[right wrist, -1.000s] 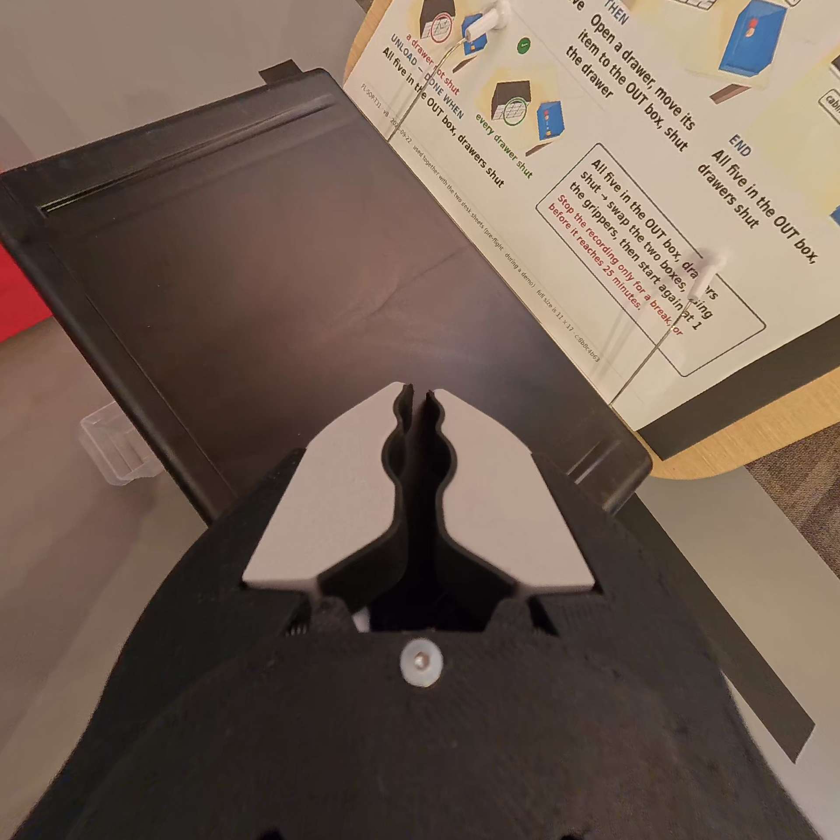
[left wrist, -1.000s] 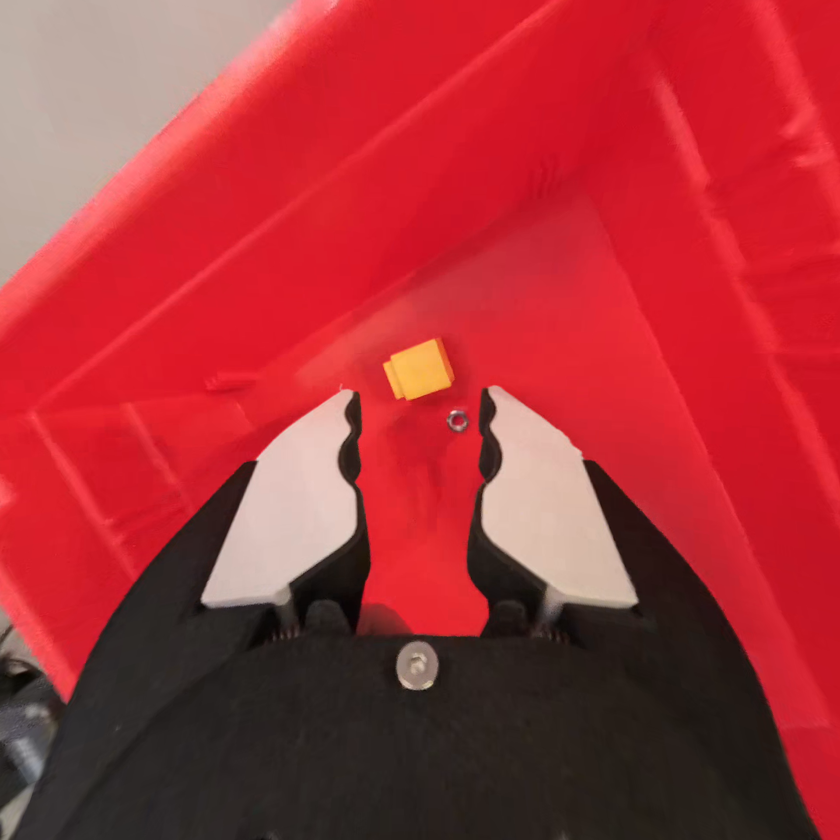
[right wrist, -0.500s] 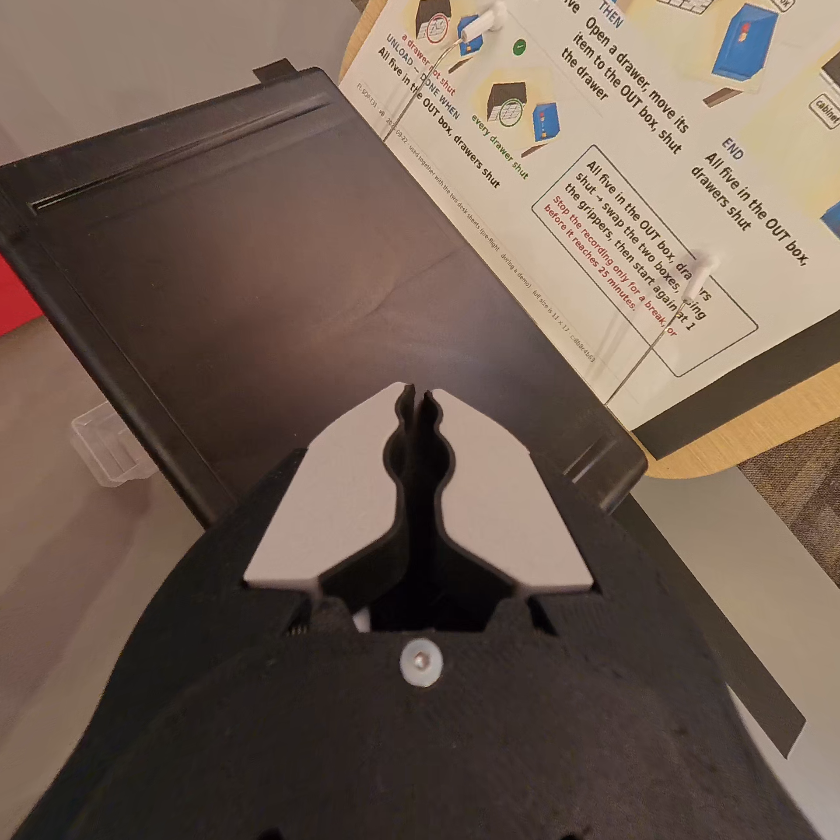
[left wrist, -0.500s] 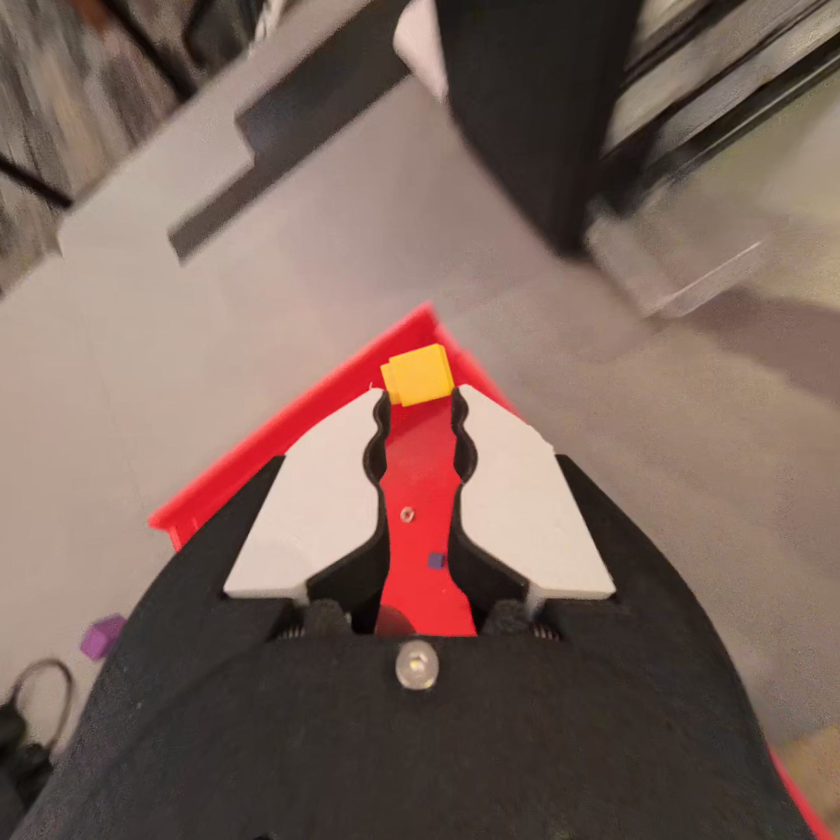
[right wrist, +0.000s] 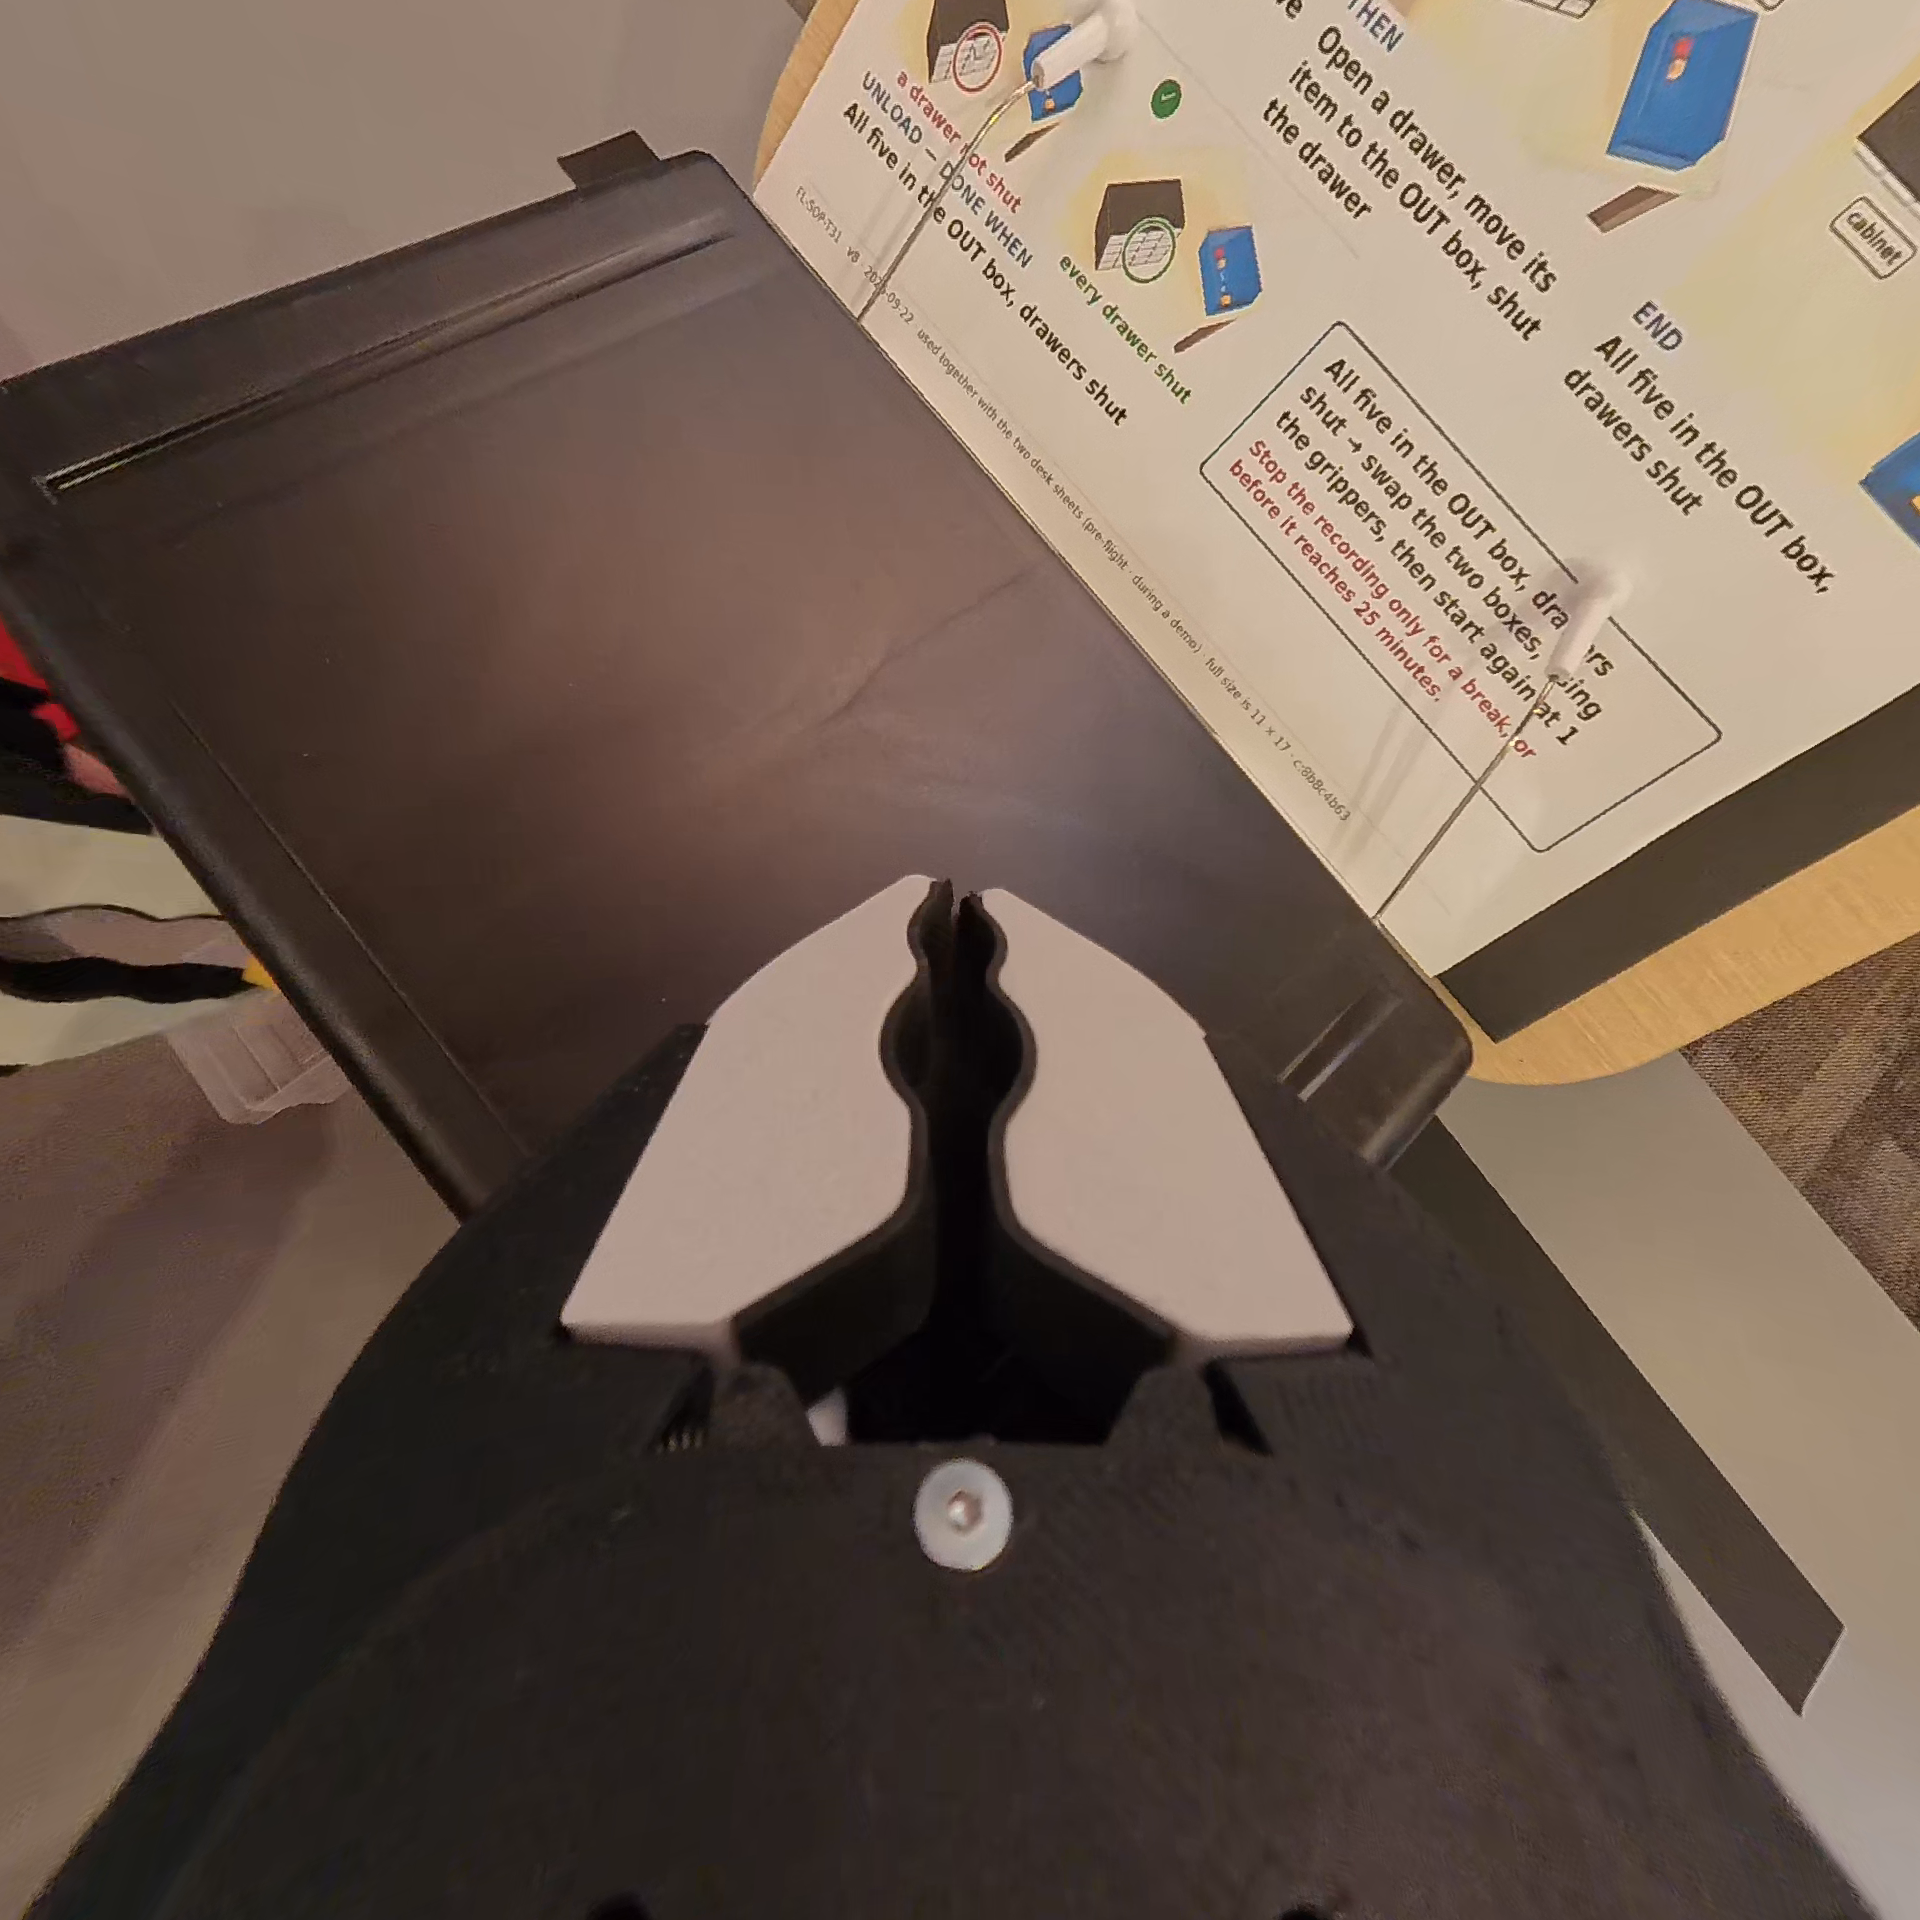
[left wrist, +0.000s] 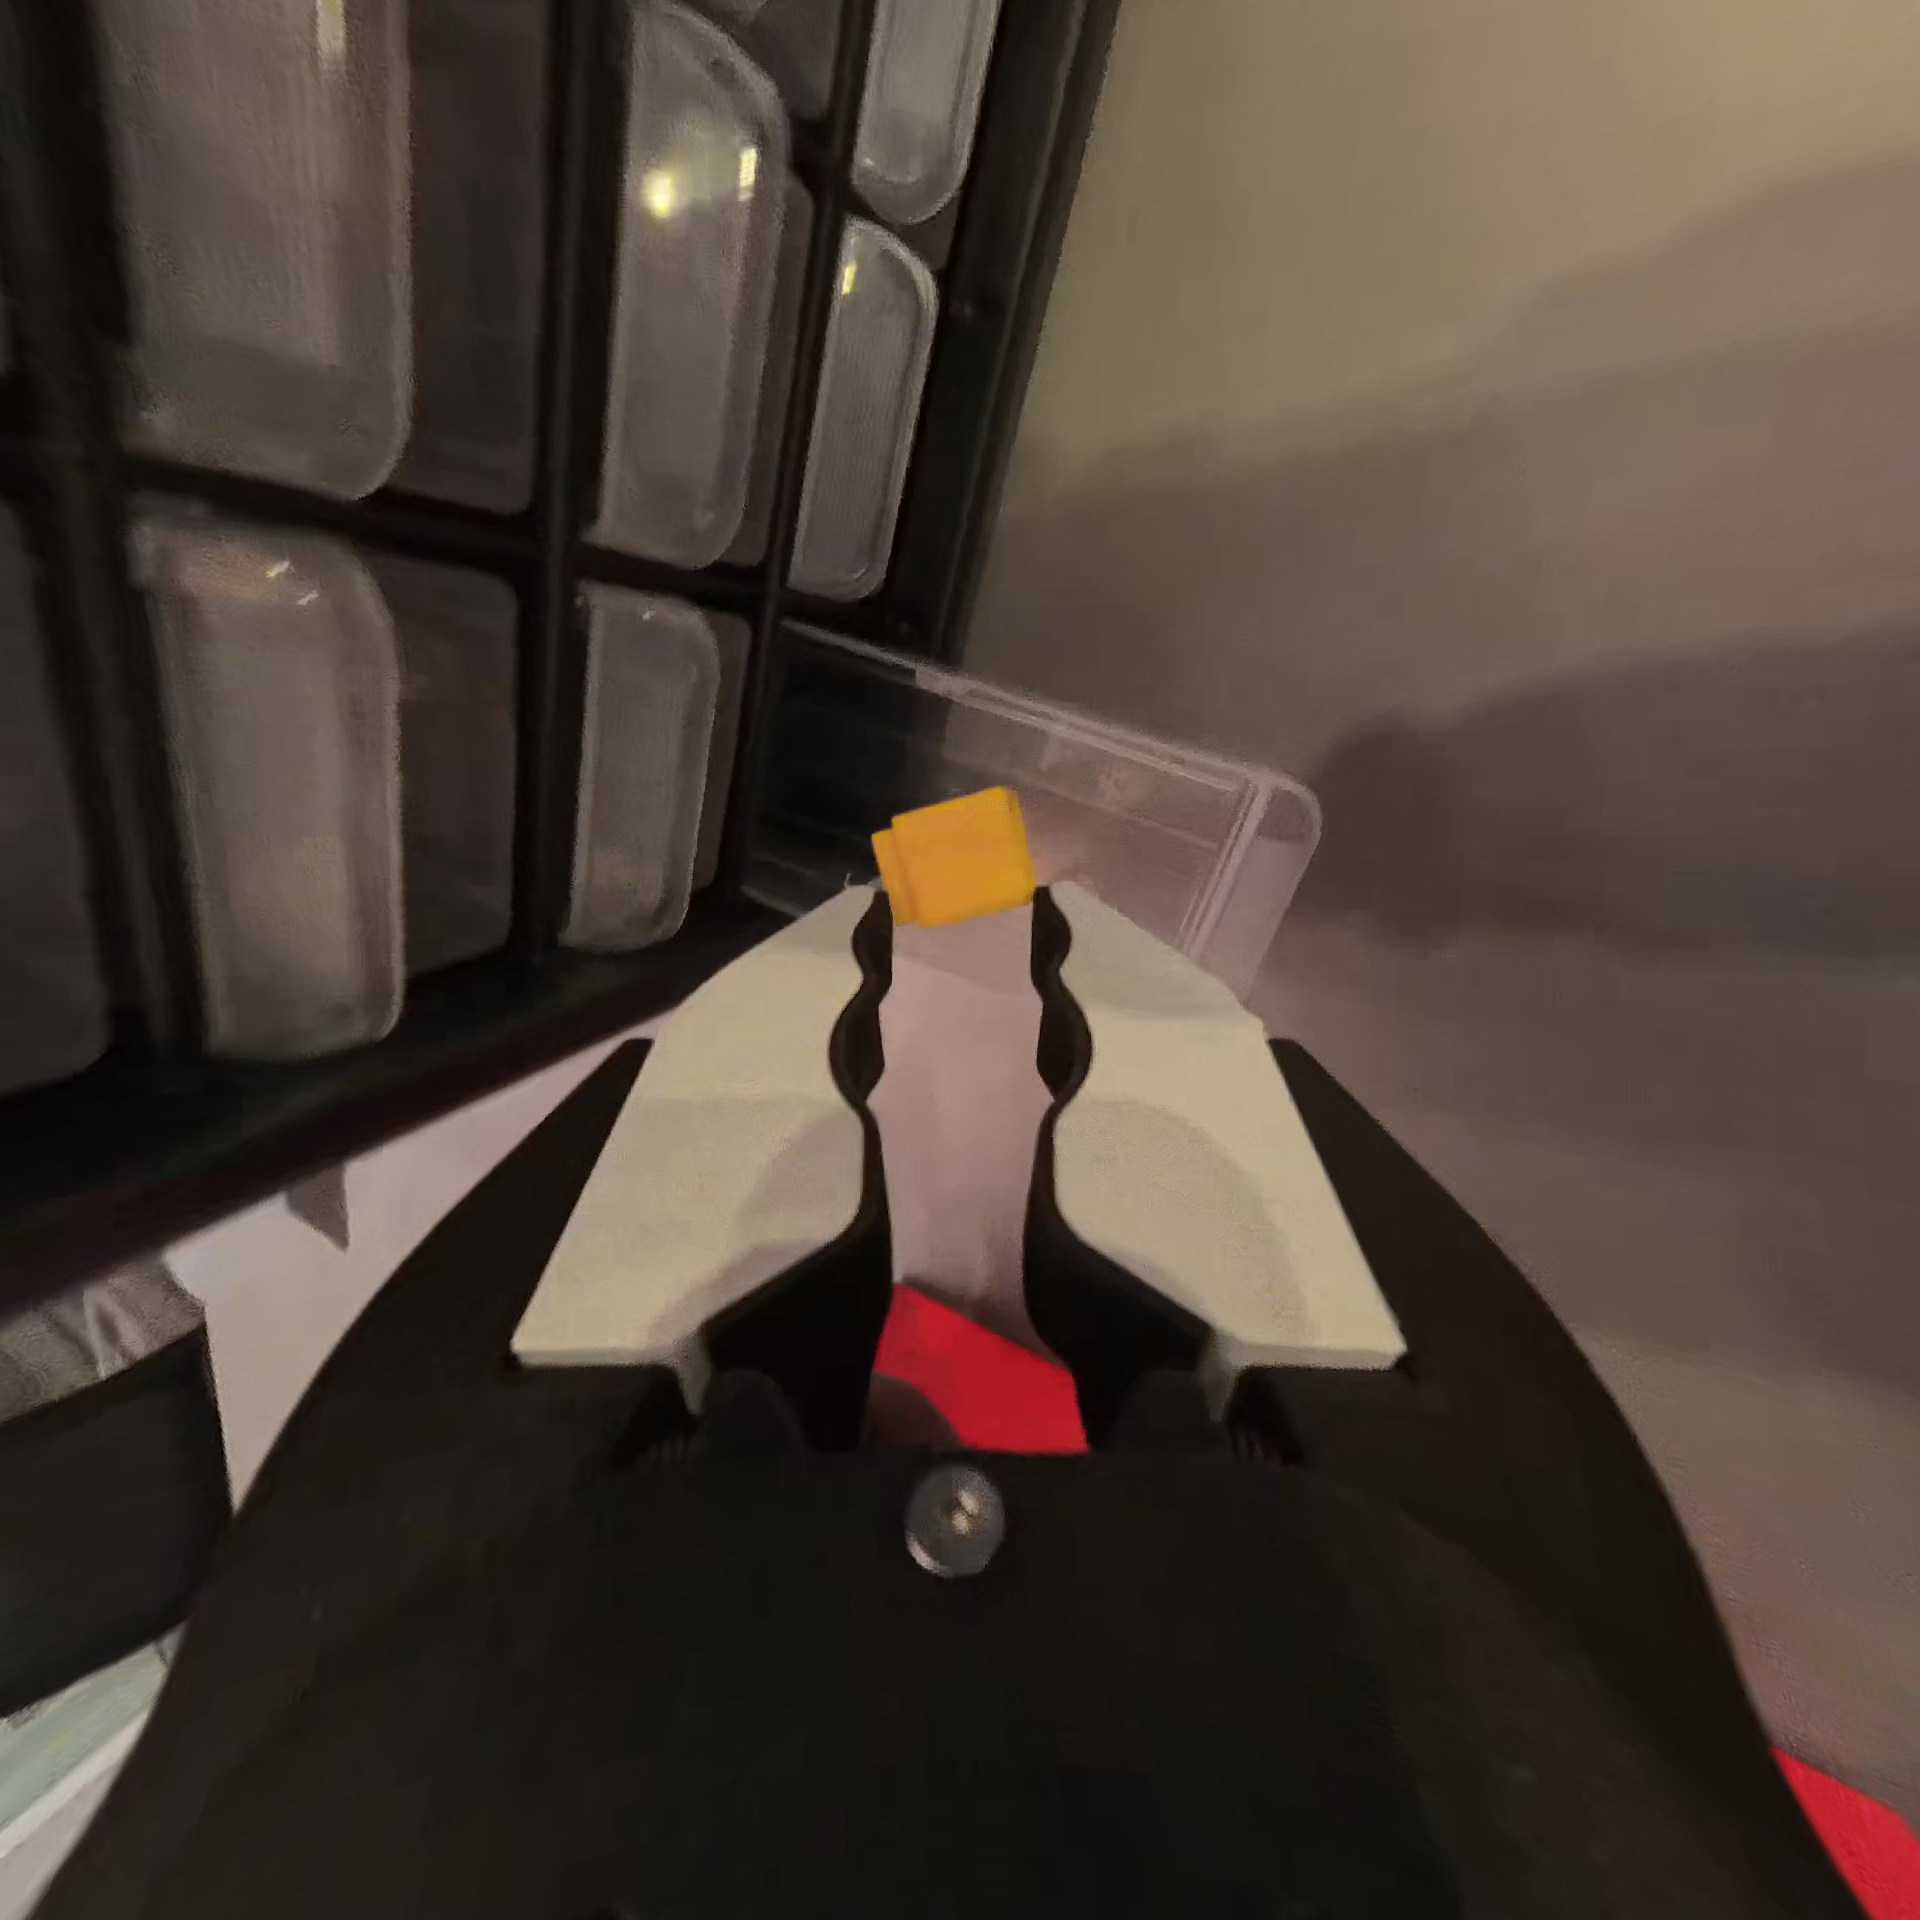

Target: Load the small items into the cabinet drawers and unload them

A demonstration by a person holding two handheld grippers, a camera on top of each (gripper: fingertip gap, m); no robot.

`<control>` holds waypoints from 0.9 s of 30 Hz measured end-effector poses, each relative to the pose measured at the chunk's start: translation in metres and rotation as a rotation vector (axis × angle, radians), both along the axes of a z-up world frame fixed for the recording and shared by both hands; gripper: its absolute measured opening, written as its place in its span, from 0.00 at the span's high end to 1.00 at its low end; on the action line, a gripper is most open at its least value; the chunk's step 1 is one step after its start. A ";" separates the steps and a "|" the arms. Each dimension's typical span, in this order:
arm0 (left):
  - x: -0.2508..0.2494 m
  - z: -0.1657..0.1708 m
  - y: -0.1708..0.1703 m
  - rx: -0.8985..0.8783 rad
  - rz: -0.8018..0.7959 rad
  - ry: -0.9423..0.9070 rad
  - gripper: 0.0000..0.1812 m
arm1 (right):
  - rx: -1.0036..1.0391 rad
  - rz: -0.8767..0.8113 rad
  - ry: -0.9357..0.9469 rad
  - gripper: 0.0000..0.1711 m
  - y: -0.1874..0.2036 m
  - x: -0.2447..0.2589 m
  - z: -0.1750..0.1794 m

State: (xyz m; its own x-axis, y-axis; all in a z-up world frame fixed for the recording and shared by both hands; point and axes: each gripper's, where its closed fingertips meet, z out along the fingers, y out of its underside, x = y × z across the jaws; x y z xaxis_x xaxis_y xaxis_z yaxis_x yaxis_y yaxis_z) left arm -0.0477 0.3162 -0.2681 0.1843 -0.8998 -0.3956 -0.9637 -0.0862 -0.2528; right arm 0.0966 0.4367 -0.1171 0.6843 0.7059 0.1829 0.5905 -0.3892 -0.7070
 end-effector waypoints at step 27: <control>-0.021 0.012 0.016 0.398 0.183 0.084 0.62 | 0.014 0.003 -0.009 0.99 0.000 0.000 0.000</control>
State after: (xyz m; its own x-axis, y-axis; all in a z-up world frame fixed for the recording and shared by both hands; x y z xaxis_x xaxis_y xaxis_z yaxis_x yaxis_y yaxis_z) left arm -0.0685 0.3327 -0.2564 0.2787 -0.6299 -0.7250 -0.9602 -0.1693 -0.2221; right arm 0.0966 0.4368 -0.1171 0.6804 0.7054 0.1987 0.5978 -0.3773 -0.7073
